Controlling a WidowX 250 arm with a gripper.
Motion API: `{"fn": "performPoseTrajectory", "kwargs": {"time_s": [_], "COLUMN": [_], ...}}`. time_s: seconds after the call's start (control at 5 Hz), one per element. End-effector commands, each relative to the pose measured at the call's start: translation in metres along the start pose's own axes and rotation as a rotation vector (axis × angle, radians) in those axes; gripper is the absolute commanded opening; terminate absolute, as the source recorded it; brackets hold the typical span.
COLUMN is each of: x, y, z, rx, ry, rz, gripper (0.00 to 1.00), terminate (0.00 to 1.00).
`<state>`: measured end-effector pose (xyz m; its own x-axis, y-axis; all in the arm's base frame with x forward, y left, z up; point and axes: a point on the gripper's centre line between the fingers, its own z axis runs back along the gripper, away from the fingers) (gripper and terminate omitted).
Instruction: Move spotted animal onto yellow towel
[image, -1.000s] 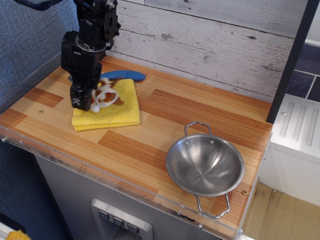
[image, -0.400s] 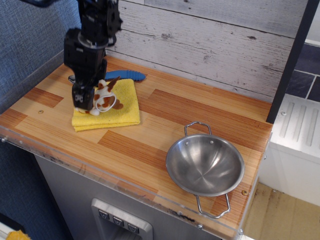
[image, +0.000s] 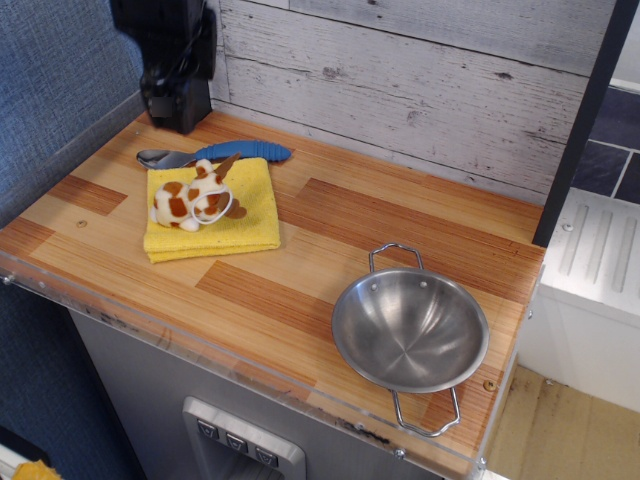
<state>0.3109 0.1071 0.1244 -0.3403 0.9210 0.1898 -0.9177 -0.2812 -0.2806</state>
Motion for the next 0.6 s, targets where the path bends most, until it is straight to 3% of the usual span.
{"fn": "performPoseTrajectory", "kwargs": {"time_s": [0.0,0.2,0.4], "x": [0.0071,0.0071,0.0071], "y": [-0.0021,-0.0021,-0.0021], "z": [0.0257,0.0257,0.0257], "rx": [-0.067,-0.067,-0.067], "ry": [0.005,0.005,0.005], "rz": [0.014,0.014,0.014], "gripper": [1.0,1.0,1.0], "terminate": [0.0,0.0,1.0]}}
